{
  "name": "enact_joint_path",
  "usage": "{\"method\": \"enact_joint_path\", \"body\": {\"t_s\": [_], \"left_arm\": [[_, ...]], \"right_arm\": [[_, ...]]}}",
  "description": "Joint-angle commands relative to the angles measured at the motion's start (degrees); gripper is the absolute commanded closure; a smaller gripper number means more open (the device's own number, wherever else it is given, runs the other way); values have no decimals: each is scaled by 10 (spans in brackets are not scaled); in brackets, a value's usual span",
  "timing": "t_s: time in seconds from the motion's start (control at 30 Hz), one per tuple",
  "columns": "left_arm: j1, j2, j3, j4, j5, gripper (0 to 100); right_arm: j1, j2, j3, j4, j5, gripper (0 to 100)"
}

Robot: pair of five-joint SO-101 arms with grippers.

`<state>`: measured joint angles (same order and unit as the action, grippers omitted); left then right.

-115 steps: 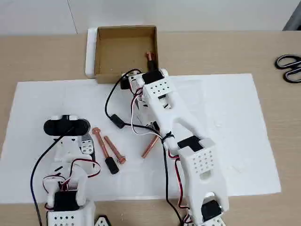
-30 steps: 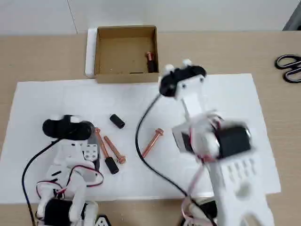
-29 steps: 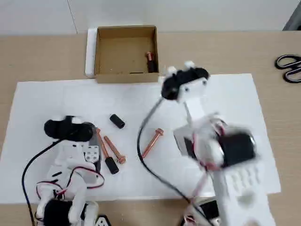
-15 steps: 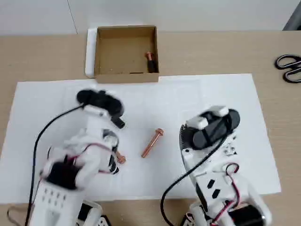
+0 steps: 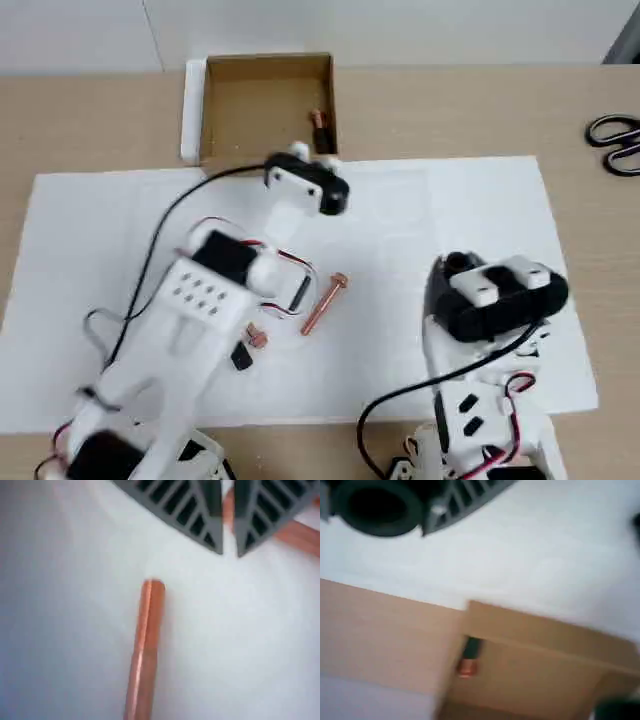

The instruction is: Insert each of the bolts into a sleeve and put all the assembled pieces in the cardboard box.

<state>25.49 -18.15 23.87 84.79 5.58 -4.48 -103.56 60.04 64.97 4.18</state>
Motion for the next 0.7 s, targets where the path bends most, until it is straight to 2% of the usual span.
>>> {"method": "enact_joint_path", "body": {"t_s": [0.0,0.13,0.33,0.5,0.67], "left_arm": [[28,57,-28,11,-3,967],[55,101,-43,2,-2,957],[56,120,-124,0,-1,957],[56,120,-167,-2,-1,950],[56,120,-172,2,0,864]], "right_arm": [[51,-5,-2,-18,-1,995],[88,-5,-2,-18,-1,995],[138,-5,-2,-14,-4,995],[153,-5,-2,-14,-51,995],[153,-5,-2,-13,-62,995]]}}
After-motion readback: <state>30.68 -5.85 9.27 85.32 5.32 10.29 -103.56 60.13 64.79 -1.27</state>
